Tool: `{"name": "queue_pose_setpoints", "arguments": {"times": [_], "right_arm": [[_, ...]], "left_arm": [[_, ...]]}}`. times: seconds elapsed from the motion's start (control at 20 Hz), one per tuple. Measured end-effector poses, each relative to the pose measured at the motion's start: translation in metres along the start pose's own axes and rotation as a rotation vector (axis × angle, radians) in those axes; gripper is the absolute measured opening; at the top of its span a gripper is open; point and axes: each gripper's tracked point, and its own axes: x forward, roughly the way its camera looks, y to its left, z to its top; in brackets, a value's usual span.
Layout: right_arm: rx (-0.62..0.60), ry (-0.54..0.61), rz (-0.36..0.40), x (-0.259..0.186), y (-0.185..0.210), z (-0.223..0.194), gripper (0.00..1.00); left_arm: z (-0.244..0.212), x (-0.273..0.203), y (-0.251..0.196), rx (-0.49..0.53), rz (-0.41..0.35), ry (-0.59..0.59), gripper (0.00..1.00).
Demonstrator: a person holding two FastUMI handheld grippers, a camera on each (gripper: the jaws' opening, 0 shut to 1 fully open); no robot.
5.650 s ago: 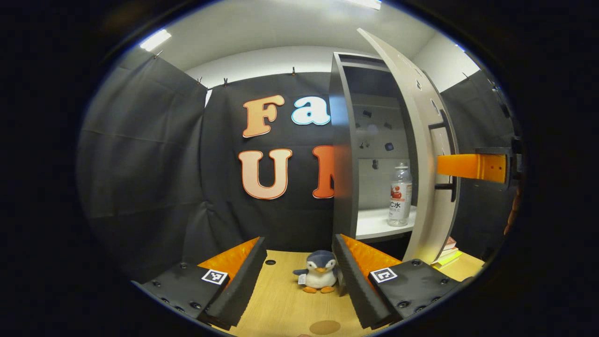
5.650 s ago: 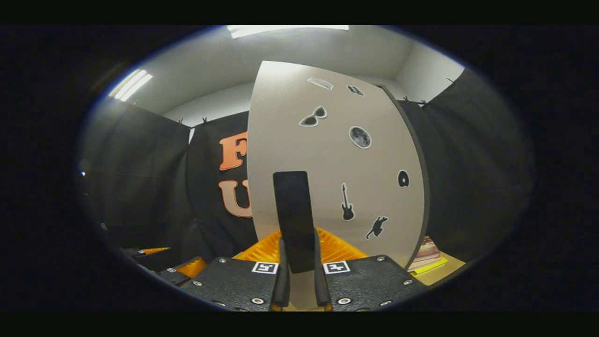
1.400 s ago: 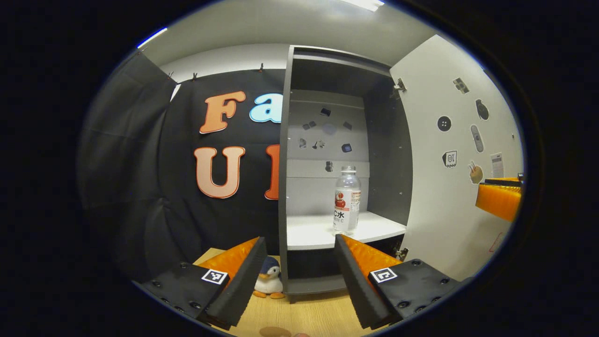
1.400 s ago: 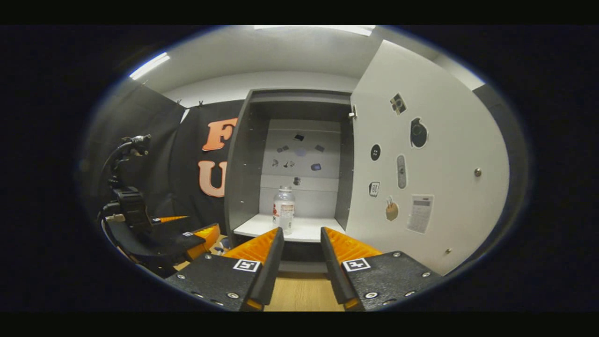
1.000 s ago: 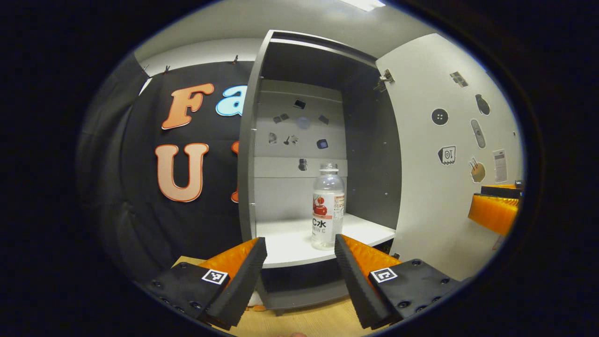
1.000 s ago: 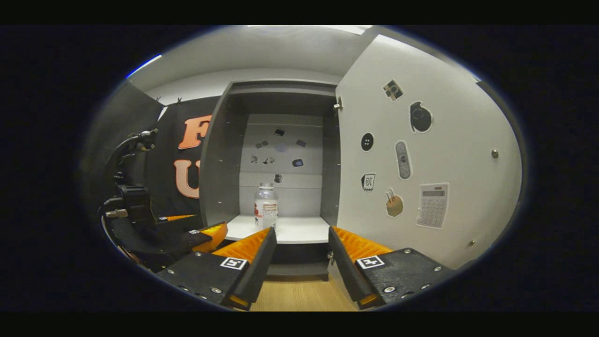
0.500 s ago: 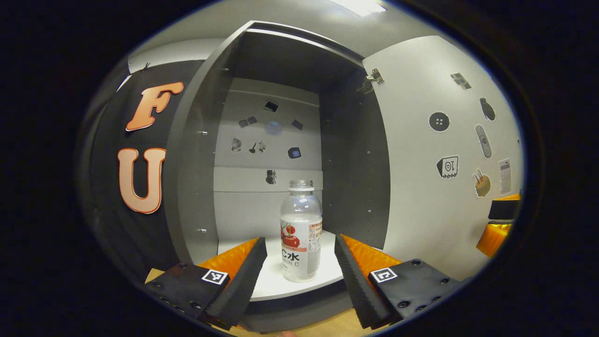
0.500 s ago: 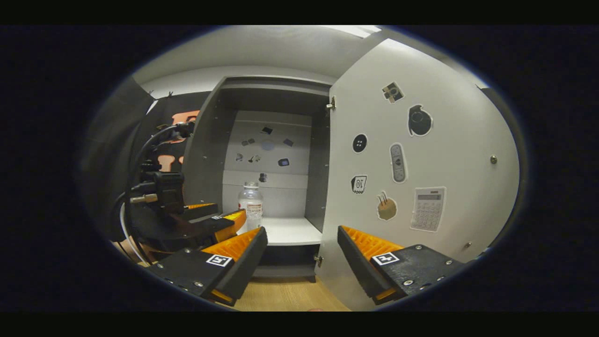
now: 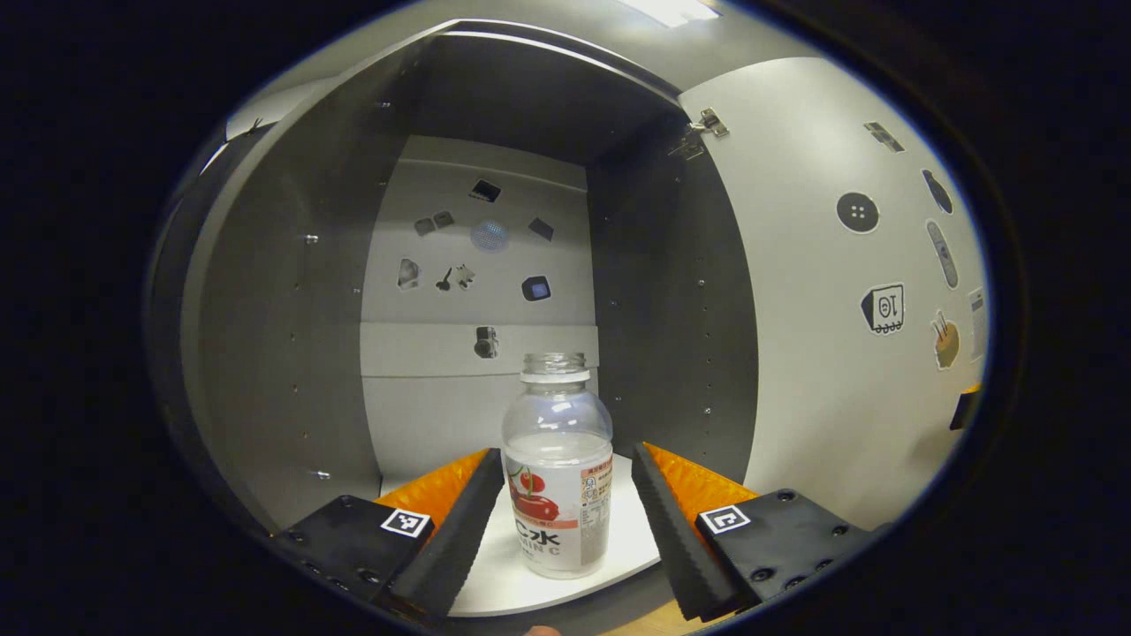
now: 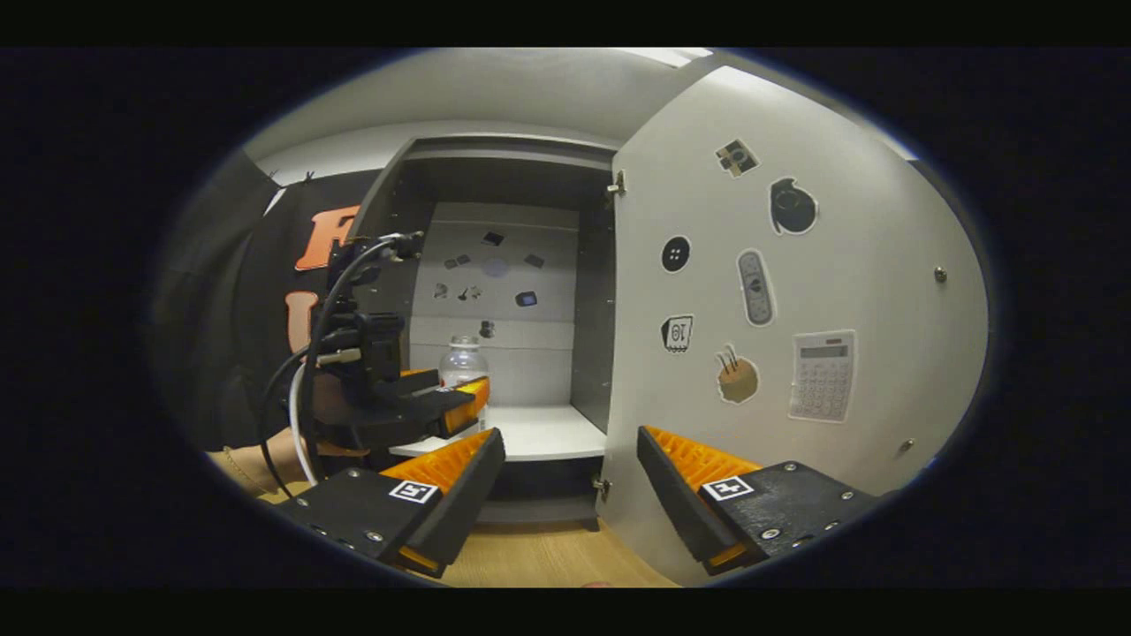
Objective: Open the cabinet door with the right hand, grasp the bottle in the cabinet with the left hand and place it on the coaster, then close the cabinet door with the right hand.
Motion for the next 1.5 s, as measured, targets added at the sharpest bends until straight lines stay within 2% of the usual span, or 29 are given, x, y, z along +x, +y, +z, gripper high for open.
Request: {"name": "queue_pose_setpoints", "arguments": {"times": [0.2, 0.25, 0.3, 0.45, 0.6, 0.65, 0.85, 1.05, 1.15, 1.35, 1.4, 1.5], "right_arm": [[0.005, 0.029, -0.01, 0.005, -0.003, -0.009, 0.93], [0.009, 0.034, -0.009, 0.005, -0.004, -0.011, 0.89], [0.012, 0.038, -0.01, 0.004, -0.004, -0.012, 0.93], [0.005, 0.036, -0.02, 0.002, -0.009, -0.01, 0.93], [-0.006, 0.049, -0.008, -0.001, -0.006, -0.014, 0.93], [-0.011, 0.05, -0.003, -0.002, -0.006, -0.013, 0.89], [-0.035, 0.042, 0.019, -0.007, -0.002, -0.008, 0.89], [-0.046, 0.029, 0.053, -0.013, -0.001, -0.006, 0.89], [-0.048, 0.019, 0.08, -0.022, 0.004, -0.004, 0.93], [-0.052, 0.0, 0.145, -0.04, 0.012, 0.001, 0.93], [-0.052, -0.007, 0.162, -0.046, 0.013, 0.002, 0.93], [-0.054, -0.018, 0.199, -0.059, 0.016, 0.005, 0.93]], "left_arm": [[-0.01, 0.012, 0.0, 0.001, -0.001, 0.021, 0.95], [-0.014, 0.015, 0.0, 0.0, -0.005, 0.03, 0.95], [-0.016, 0.016, -0.001, 0.001, -0.011, 0.037, 0.95], [-0.019, 0.02, 0.002, -0.01, -0.001, 0.034, 0.96], [-0.022, 0.02, 0.008, -0.019, 0.014, 0.034, 0.87], [-0.021, 0.02, 0.009, -0.02, 0.018, 0.03, 0.87], [-0.022, 0.016, 0.01, 0.003, 0.031, 0.041, 0.84], [-0.014, 0.0, 0.01, 0.002, 0.04, 0.013, 0.82], [-0.007, -0.012, 0.011, -0.002, 0.048, -0.01, 0.84], [0.002, -0.045, 0.013, 0.007, 0.089, -0.039, 0.81], [0.003, -0.052, 0.013, 0.011, 0.102, -0.038, 0.84], [0.001, -0.076, 0.012, 0.012, 0.123, -0.031, 0.81]]}}
